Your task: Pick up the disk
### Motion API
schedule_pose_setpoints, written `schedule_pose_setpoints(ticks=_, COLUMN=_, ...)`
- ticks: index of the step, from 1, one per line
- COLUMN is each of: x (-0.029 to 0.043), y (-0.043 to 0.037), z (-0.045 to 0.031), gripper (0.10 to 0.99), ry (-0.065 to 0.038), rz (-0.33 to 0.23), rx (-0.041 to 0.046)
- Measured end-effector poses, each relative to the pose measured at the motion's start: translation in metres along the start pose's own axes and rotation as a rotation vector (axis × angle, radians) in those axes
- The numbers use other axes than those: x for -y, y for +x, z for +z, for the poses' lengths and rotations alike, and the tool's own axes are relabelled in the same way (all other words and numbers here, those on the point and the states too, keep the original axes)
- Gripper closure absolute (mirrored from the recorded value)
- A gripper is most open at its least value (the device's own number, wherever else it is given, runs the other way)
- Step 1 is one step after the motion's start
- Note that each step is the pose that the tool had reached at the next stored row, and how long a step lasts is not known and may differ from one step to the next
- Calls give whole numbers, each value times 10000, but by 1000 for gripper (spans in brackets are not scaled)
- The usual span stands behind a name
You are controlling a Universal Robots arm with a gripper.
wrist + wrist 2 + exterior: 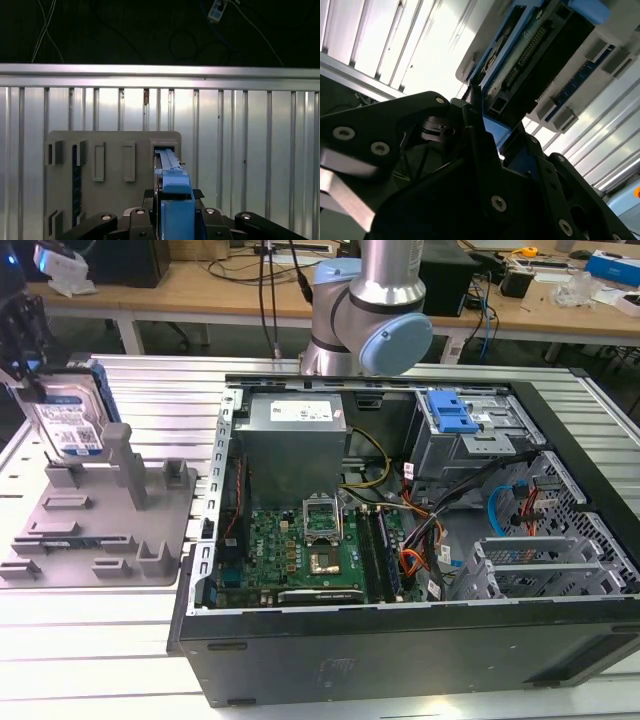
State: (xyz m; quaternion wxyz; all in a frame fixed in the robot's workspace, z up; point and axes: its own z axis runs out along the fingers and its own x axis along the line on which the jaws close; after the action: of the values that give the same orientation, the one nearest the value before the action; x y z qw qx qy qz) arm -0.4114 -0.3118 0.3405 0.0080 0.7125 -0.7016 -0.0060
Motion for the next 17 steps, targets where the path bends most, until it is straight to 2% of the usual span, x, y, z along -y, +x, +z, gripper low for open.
schedule_pose_setpoints(ticks=2, x=-3, y=0, z=-163, gripper=718, ry=1, rz=0, rx=1)
schedule_pose_setpoints(ticks=6, x=-7, y=1, z=-348, gripper=718, ry=1, rz=0, rx=1)
schedule_pose_setpoints(ticks=8, x=-9, y=1, z=-466, gripper=718, ry=1, rz=0, rx=1)
schedule_pose_setpoints(ticks=10, x=-14, y=2, z=-689, gripper=718, ry=1, rz=0, rx=0)
schedule_pose_setpoints(ticks=11, x=-15, y=2, z=-768, gripper=718, ry=1, rz=0, rx=1)
schedule_pose_setpoints(ticks=15, x=-19, y=3, z=-978, gripper=718, ry=1, rz=0, rx=1)
schedule_pose_setpoints(ticks=17, x=-17, y=3, z=-1158, gripper=718, ry=2, rz=0, rx=1)
